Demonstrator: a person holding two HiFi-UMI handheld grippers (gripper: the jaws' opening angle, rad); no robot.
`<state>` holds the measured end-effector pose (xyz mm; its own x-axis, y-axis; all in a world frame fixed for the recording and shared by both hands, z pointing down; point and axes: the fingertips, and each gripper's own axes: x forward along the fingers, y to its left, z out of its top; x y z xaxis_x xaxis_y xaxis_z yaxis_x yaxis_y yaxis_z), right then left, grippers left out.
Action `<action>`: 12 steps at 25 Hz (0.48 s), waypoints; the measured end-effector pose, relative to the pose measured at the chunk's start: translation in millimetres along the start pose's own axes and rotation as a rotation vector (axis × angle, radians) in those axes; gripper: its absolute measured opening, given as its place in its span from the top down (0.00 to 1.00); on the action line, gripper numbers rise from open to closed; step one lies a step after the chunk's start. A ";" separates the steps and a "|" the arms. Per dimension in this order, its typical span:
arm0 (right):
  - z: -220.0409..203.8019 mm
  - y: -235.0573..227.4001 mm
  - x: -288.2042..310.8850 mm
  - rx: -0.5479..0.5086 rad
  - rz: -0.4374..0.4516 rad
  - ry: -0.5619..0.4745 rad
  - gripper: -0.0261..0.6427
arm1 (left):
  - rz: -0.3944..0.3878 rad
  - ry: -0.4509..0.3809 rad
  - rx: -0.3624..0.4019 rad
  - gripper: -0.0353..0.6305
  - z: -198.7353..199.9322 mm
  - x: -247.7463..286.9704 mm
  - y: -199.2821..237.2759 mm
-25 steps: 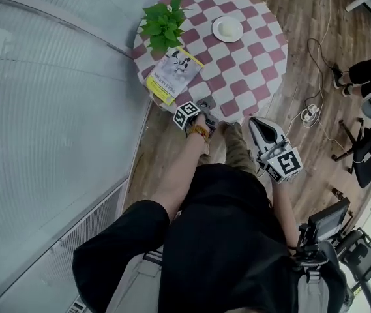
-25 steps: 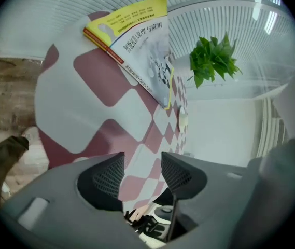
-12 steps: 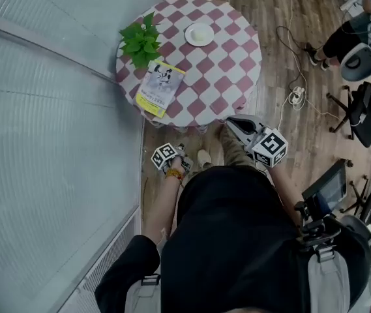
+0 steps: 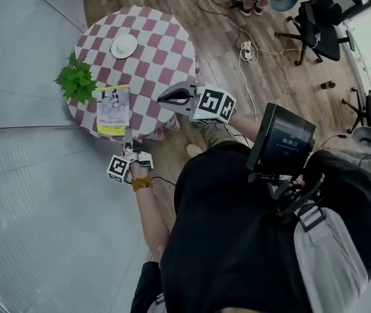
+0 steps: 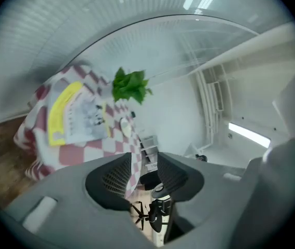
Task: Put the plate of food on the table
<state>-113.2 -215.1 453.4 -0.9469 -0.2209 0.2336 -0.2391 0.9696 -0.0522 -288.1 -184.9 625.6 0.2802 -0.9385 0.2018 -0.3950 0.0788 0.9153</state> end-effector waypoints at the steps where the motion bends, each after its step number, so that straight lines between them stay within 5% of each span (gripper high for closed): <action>1: 10.1 -0.4 -1.0 -0.037 -0.017 -0.012 0.94 | -0.040 -0.020 0.064 0.71 15.3 1.3 -24.6; 6: 79.4 -17.7 -6.5 -0.157 -0.088 -0.111 0.94 | -0.178 -0.151 0.347 0.82 80.2 4.9 -143.5; 12: 164.6 -9.9 -30.9 -0.269 -0.132 -0.299 0.94 | -0.301 -0.202 0.771 0.84 82.7 -15.6 -256.3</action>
<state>-116.9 -235.2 286.9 -0.9421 -0.3275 -0.0727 -0.3353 0.9150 0.2242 -263.6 -218.3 359.1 0.3368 -0.9303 -0.1453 -0.8342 -0.3664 0.4121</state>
